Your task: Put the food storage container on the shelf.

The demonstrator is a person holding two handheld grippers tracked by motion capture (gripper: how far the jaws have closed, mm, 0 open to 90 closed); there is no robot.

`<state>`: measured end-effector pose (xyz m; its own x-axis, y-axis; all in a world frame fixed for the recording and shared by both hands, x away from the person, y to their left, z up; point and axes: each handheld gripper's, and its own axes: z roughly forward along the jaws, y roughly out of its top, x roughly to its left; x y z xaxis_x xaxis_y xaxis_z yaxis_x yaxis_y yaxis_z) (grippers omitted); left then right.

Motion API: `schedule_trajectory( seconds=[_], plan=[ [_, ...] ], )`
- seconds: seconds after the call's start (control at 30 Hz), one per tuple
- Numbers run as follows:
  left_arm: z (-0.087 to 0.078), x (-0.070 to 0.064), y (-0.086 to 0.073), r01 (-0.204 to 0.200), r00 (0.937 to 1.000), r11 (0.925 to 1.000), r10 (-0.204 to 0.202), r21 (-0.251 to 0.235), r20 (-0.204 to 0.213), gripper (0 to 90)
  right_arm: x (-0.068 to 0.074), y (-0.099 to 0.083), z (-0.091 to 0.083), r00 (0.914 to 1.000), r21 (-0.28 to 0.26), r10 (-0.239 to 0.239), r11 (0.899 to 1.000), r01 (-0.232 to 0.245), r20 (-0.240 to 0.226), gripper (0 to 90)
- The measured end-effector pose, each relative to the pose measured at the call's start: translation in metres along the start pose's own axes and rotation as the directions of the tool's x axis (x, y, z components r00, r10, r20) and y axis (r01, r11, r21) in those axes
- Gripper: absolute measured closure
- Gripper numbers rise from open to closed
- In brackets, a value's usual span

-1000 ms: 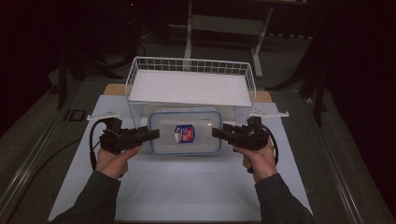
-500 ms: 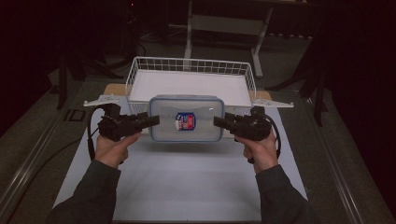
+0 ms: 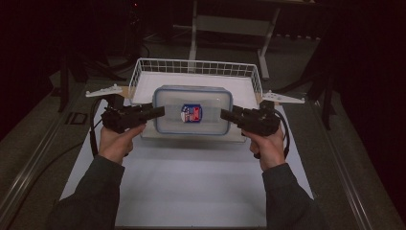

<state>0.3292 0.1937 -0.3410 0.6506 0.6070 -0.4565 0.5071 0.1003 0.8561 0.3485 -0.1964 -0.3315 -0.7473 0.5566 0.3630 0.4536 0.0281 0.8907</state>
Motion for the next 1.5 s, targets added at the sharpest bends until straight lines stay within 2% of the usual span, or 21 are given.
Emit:
schedule_trajectory(
  seconds=[0.1,0.33,0.63,1.03,1.47,1.5],
  plan=[
    [0.001,0.001,0.003,0.002,1.0,0.9999,-0.002,-0.016,0.002,49.1,-0.001,0.005,0.001,1.0,-0.005,-0.005,1.0,0.005,0.002,51.5],
    [0.002,0.001,0.015,-0.022,0.9997,0.9993,0.022,-0.031,0.001,49.1,-0.002,0.016,0.002,0.9998,-0.006,-0.022,1.0,0.022,0.001,51.5],
    [0.006,0.006,0.027,-0.019,0.9998,0.9988,0.019,-0.044,0.004,49.2,-0.006,0.025,0.006,0.9998,-0.012,-0.019,1.0,0.019,0.003,51.5],
    [0.017,0.018,0.038,0.004,1.0,0.9974,-0.003,-0.071,0.009,49.2,-0.018,0.037,0.014,0.9999,-0.028,-0.009,1.0,0.009,0.011,51.5],
    [0.033,0.031,0.043,0.018,0.9997,0.9964,-0.02,-0.083,-0.015,49.0,-0.035,0.044,0.024,0.999,-0.009,0.012,1.0,-0.012,0.042,51.2],
    [0.037,0.038,0.041,0.031,0.9991,0.9964,-0.033,-0.079,-0.026,48.9,-0.038,0.044,0.028,0.9985,-0.004,0.02,1.0,-0.02,0.051,51.1]
  ],
)
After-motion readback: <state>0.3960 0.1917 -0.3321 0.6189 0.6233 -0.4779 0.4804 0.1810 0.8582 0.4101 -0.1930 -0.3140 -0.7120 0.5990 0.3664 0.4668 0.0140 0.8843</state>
